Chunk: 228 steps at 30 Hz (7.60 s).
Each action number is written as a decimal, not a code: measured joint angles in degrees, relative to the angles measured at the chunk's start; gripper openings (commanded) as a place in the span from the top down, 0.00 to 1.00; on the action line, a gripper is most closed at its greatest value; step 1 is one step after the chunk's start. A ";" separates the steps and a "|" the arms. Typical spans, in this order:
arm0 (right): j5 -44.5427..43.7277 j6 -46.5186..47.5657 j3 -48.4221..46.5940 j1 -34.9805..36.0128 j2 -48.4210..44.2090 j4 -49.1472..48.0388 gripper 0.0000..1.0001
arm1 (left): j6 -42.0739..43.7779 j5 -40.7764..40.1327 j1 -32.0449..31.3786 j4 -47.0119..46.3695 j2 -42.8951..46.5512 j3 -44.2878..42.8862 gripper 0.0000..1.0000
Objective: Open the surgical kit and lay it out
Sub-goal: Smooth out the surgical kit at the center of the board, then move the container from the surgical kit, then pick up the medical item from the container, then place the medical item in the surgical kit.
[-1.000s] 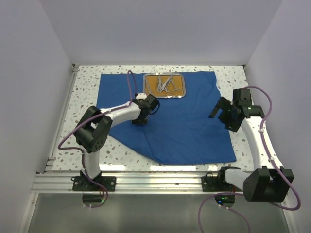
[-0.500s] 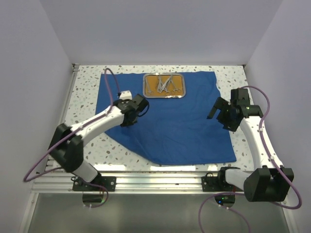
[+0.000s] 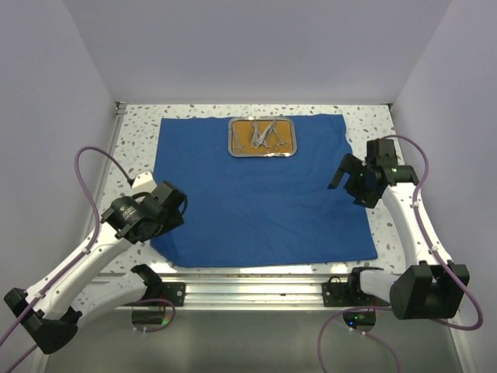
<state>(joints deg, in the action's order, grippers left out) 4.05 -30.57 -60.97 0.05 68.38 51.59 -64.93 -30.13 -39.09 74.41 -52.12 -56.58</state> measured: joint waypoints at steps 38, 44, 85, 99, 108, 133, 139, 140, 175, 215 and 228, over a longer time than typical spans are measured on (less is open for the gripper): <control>7.21 1.77 -56.30 5.62 54.93 1.42 0.65 | 41.94 30.21 31.41 -61.11 -48.43 -16.17 0.25; 5.16 1.49 -70.88 8.50 67.17 4.83 0.66 | 41.79 34.91 33.29 -64.19 -56.81 -21.53 0.26; -0.61 -0.90 -66.01 11.06 73.22 0.09 1.00 | 40.48 39.21 38.71 -65.29 -66.75 -24.57 0.30; -4.46 0.50 -59.28 2.51 67.28 0.35 1.00 | 40.46 37.88 38.71 -64.15 -69.90 -29.09 0.31; -6.43 2.19 -56.35 -1.53 65.16 0.28 1.00 | 40.48 37.79 38.71 -64.04 -69.92 -29.16 0.31; -11.78 8.48 -74.20 0.13 62.36 5.44 0.18 | 37.48 38.47 38.71 -62.90 -62.25 -25.86 0.32; -12.17 10.19 -80.43 6.86 65.48 5.81 0.21 | 37.03 38.71 38.71 -63.19 -59.10 -21.31 0.33; -12.46 10.64 -81.09 7.61 66.53 5.86 0.21 | 37.03 38.71 38.71 -63.30 -58.49 -20.15 0.33; -21.03 14.88 -81.55 9.16 81.15 5.77 0.52 | 38.10 38.60 38.71 -63.01 -49.53 -9.05 0.34; -23.82 12.52 -68.08 8.94 57.94 2.91 1.00 | 37.94 41.44 38.71 -62.95 -51.39 -11.45 0.37; -18.86 6.69 -25.14 15.82 28.85 4.98 1.00 | 37.46 41.92 38.71 -63.30 -50.69 -11.02 0.36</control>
<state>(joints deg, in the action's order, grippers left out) -14.81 -23.88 -86.11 15.88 97.23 56.58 -27.46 11.79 -0.38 11.11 -102.80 -67.59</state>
